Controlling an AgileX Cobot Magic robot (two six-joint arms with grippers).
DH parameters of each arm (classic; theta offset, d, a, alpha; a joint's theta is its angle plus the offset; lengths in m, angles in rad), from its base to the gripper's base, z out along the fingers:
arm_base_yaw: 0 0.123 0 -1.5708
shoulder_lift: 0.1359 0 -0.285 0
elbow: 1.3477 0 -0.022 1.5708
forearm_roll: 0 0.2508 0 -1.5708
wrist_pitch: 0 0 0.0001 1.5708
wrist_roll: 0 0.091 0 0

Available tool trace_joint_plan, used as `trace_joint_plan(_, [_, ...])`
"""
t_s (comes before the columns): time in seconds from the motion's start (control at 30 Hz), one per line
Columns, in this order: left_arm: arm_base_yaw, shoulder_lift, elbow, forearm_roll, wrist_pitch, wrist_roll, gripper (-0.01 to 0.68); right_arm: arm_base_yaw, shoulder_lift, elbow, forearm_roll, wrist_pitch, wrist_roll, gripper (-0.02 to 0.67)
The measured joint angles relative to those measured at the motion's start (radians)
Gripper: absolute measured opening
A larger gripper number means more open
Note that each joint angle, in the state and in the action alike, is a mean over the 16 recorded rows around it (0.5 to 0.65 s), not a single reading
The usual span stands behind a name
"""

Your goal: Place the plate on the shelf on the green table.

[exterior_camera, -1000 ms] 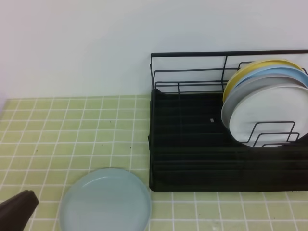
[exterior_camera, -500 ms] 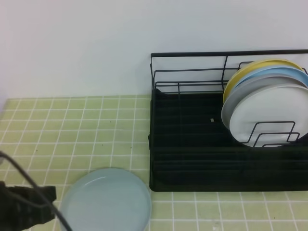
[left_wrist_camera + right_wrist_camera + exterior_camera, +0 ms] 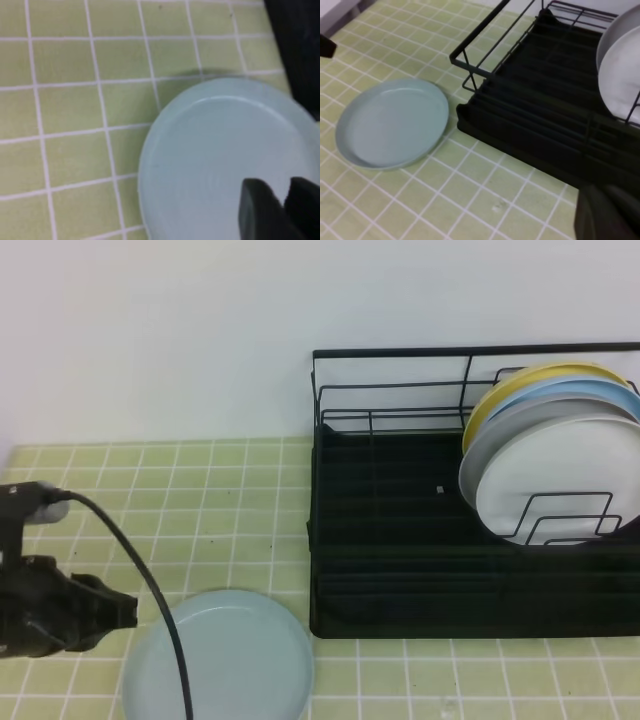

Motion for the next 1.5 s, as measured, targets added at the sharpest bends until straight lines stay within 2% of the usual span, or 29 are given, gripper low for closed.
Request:
trace_joint_plan(0.27, [0.0,0.183,-0.149,0.154,0.103,-0.084,0.129,0.0,0.0,0.0,0.022,0.034,0.001,-0.002])
trace_joint_plan(0.57, [0.0,0.384,-0.295,0.287,0.217,-0.127,0.076,0.0,0.0,0.0,0.027,0.086,0.002,-0.002])
trace_joint_plan(0.83, [0.0,0.492,-0.341,0.336,0.247,-0.131,0.061,0.0,0.0,0.0,0.026,0.127,0.002,-0.002])
trace_joint_plan(1.33, [0.0,0.578,-0.344,0.321,0.225,-0.12,0.208,0.0,0.0,-0.001,0.036,0.203,0.002,-0.002])
trace_joint_plan(1.5, [0.0,0.613,-0.344,0.303,0.209,-0.114,0.23,0.0,0.0,-0.001,0.04,0.21,0.002,-0.002])
